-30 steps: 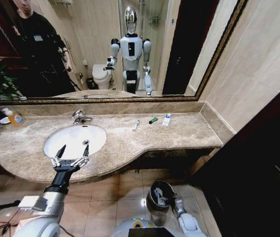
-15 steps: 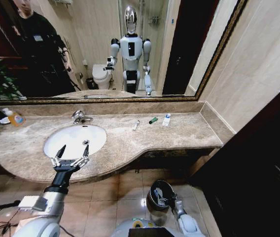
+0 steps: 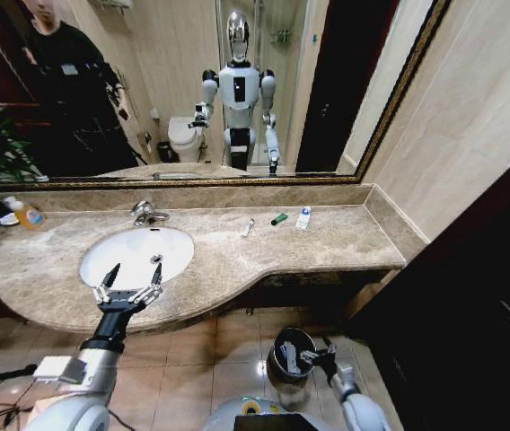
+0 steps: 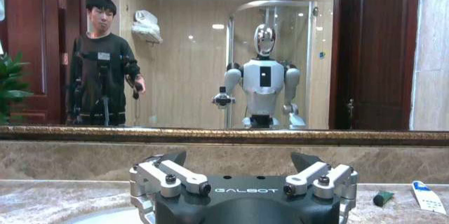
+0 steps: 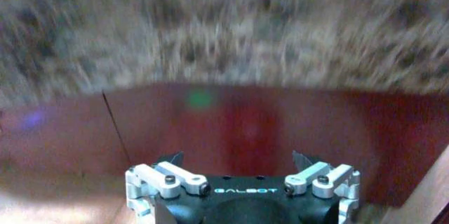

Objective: Pick up the trash from the sink and place it in the trash bin.

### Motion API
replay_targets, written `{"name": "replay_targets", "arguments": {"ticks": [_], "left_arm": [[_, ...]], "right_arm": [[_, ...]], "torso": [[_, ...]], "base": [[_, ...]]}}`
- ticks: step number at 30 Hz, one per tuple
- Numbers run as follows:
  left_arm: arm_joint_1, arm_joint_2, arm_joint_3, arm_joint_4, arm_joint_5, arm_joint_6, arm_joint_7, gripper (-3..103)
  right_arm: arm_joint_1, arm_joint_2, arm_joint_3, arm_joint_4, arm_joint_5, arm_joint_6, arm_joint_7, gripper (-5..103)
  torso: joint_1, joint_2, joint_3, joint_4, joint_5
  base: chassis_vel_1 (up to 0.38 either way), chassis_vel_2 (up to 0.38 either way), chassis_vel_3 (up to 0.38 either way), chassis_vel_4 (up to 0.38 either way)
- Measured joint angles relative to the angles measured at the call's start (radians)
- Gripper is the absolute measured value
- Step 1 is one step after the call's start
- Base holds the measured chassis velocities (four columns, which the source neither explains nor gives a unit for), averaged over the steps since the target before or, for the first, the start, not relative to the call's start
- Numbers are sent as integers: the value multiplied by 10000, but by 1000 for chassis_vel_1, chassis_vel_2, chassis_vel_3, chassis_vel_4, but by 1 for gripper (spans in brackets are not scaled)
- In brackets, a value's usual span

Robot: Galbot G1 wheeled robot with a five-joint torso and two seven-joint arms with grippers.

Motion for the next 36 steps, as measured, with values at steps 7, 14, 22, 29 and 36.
{"name": "replay_targets", "arguments": {"ticks": [7, 14, 22, 29, 36], "left_arm": [[0, 0, 0, 0, 0, 0, -1, 100], [0, 0, 0, -1, 0, 0, 3, 100], [0, 0, 0, 0, 0, 0, 0, 100], [1, 0, 0, 0, 0, 0, 0, 100], [0, 0, 0, 0, 0, 0, 0, 100]], "right_arm": [[-1441, -258, 203, 2727, 527, -1, 269, 100], [-821, -373, 124, 5285, 803, -1869, 1115, 100], [1867, -1574, -303, 5381, 1897, -3715, 2312, 100], [4030, -2396, -677, 4051, 3035, -4427, 2716, 100], [5947, -3061, -1081, 2458, 3884, -4557, 2736, 100]], "torso": [[-1, 1, 0, -1, -3], [-1, 1, 0, -1, -1], [1, 0, 1, 1, -1], [1, 0, 2, 0, -1], [1, 0, 2, 0, -2]], "base": [[0, 0, 0, 0], [0, 0, 0, 0], [0, 0, 0, 0], [0, 0, 0, 0], [0, 0, 0, 0]]}}
